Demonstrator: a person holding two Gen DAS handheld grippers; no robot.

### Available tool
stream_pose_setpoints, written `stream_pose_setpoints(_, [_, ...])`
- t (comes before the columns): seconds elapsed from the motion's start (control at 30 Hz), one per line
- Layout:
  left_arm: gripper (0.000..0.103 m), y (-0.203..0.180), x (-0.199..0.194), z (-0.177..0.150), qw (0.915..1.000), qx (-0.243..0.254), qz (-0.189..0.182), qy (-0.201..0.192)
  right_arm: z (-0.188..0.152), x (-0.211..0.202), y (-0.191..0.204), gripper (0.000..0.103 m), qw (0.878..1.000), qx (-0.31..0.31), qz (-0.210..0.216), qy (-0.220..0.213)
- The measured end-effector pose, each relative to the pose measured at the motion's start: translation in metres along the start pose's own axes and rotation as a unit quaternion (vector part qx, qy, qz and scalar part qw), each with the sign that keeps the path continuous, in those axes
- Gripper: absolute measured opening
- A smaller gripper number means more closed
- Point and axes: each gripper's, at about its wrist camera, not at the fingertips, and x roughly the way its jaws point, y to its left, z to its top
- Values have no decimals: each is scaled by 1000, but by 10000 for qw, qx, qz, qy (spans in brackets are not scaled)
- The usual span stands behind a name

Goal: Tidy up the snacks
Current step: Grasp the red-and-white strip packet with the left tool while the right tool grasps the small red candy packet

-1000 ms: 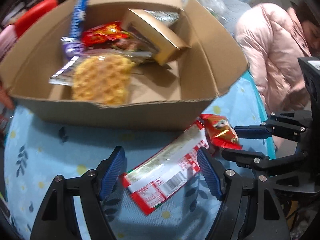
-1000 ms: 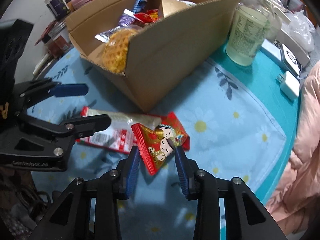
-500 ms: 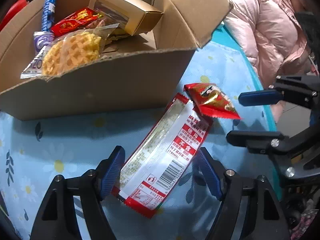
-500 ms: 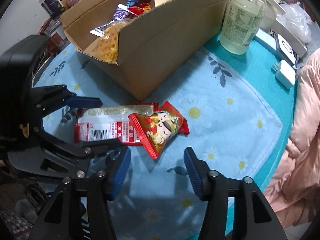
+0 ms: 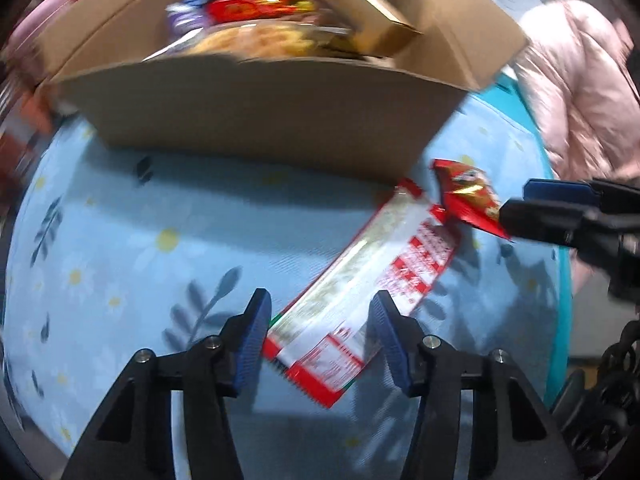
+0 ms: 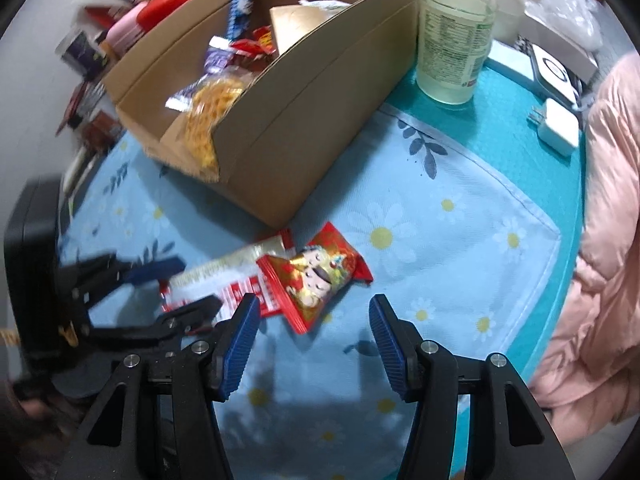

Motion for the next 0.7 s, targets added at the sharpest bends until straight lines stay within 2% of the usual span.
stream_pose_setpoints(0.17, [53,8,-2,-9,9996,-156,-183,-125,14,15,-8,57,9982,598,30,19])
stream_pose_setpoints(0.33, [53,8,-2,-3,9997,63,-153,-151,22,36,-8,56,9960,864,43,225])
stream_pose_setpoints(0.37, [53,9,-5,-2,9996,121,-92,-239,22,38,-8,55,9959,865,61,264])
stream_pose_setpoints(0.43, [53,15,-11,1,9991,234,-94,-355,20,42,-7,38,9956,856,44,376])
stream_pose_setpoints(0.47, [53,17,-13,3,9988,286,-140,-377,18,44,-7,36,9954,854,25,445])
stream_pose_setpoints(0.7, [53,6,-10,12,9938,843,-682,-259,2,32,-8,32,9961,730,-50,491])
